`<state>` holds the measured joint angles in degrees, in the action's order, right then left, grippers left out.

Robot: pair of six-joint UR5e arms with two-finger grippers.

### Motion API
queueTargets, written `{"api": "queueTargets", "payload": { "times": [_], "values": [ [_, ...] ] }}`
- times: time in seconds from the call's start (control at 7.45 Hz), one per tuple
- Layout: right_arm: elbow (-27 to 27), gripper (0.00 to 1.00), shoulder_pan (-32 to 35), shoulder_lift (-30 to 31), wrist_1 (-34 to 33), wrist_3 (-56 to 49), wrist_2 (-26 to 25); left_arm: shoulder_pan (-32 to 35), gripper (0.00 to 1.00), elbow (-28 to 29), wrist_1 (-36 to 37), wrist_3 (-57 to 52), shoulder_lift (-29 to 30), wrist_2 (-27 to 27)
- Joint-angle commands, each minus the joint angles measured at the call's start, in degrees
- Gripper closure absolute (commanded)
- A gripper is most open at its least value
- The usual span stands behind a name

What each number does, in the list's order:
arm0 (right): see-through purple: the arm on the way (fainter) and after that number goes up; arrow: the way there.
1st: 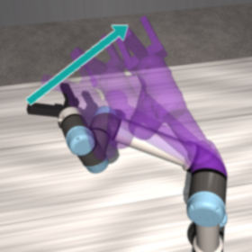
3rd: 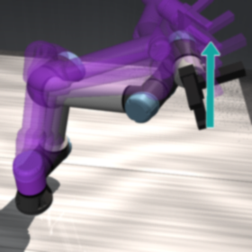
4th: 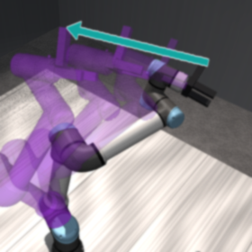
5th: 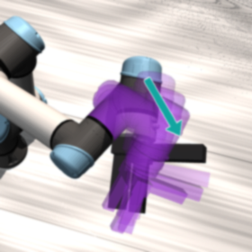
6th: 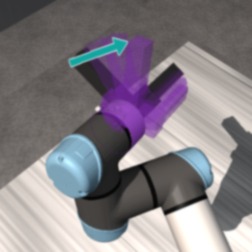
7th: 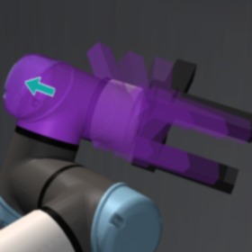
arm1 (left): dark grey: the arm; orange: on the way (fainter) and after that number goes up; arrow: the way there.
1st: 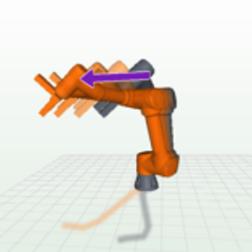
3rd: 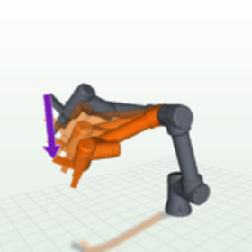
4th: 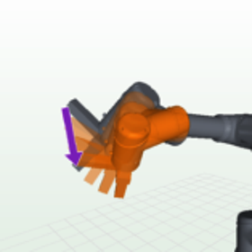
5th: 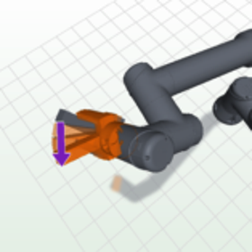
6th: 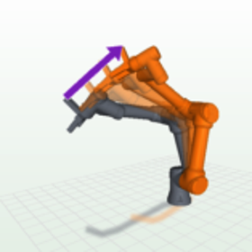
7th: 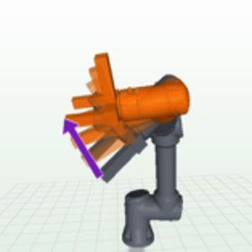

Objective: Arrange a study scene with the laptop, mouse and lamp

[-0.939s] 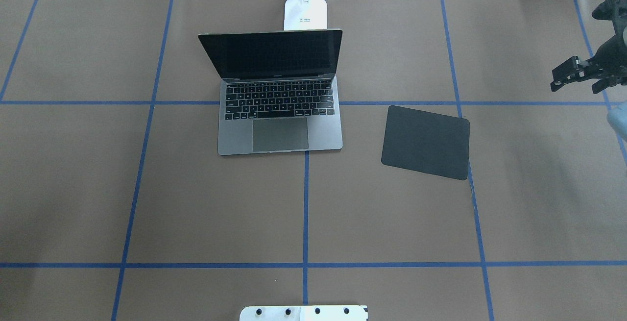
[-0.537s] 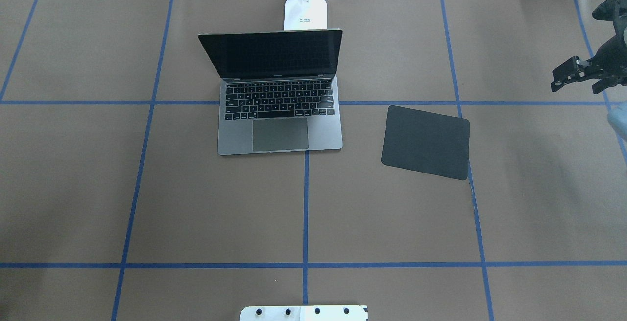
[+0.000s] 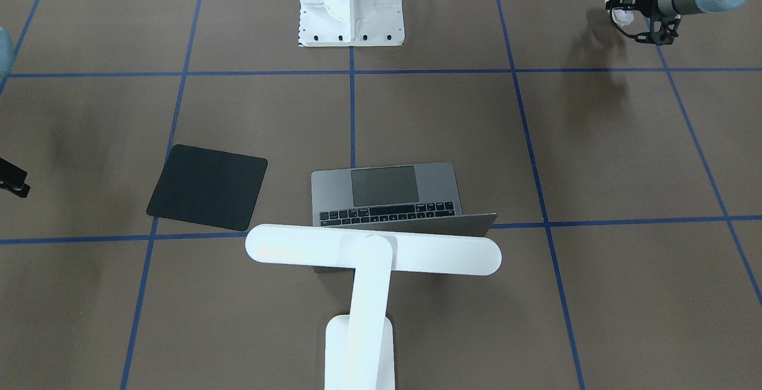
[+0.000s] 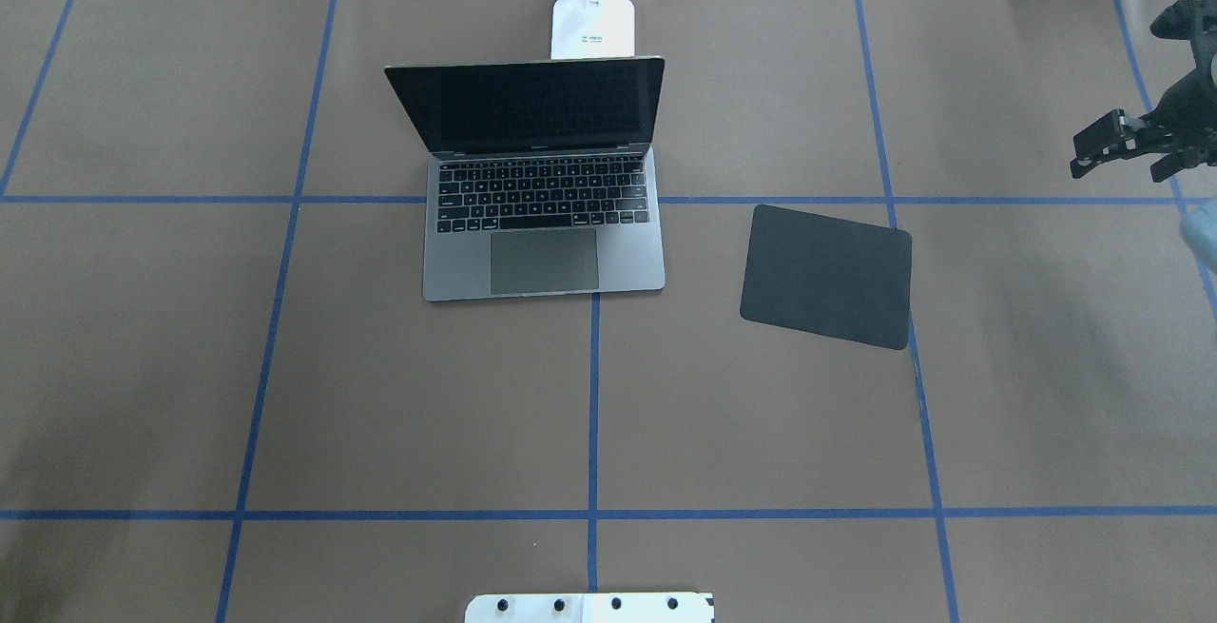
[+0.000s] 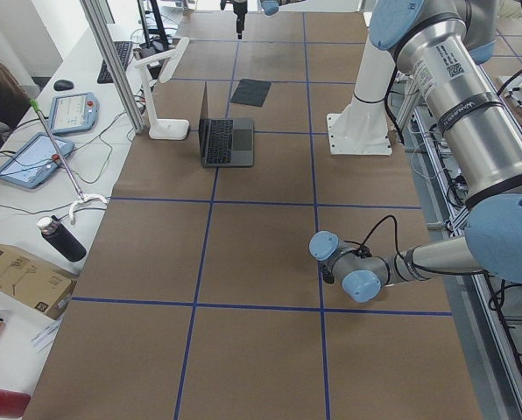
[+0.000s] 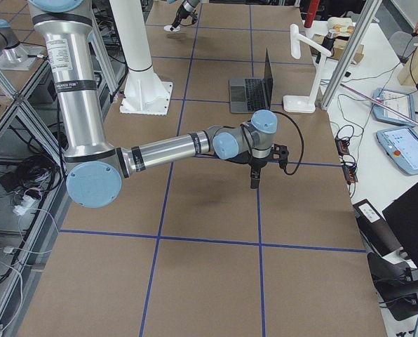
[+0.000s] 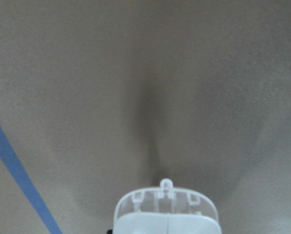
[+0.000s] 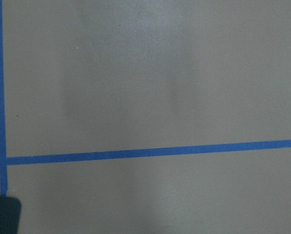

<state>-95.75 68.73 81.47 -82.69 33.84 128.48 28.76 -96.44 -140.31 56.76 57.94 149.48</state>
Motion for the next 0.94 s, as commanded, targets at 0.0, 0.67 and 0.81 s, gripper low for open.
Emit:
{"api": "queueTargets", "payload": {
  "times": [0.0, 0.67, 0.81],
  "values": [
    [0.2, 0.0, 0.0, 0.0, 0.0, 0.0, -0.2, 0.2, 0.54, -0.5, 0.0, 3.3, 2.6, 2.5],
    [0.4, 0.0, 0.0, 0.0, 0.0, -0.1, -0.2, 1.2, 0.54, -3.3, 1.3, 5.4, 7.2, 2.1],
    [0.5, 0.0, 0.0, -0.1, 0.0, -0.1, -0.2, 1.8, 0.54, -3.3, 1.9, 6.2, 8.7, 2.0]
  ]
}}
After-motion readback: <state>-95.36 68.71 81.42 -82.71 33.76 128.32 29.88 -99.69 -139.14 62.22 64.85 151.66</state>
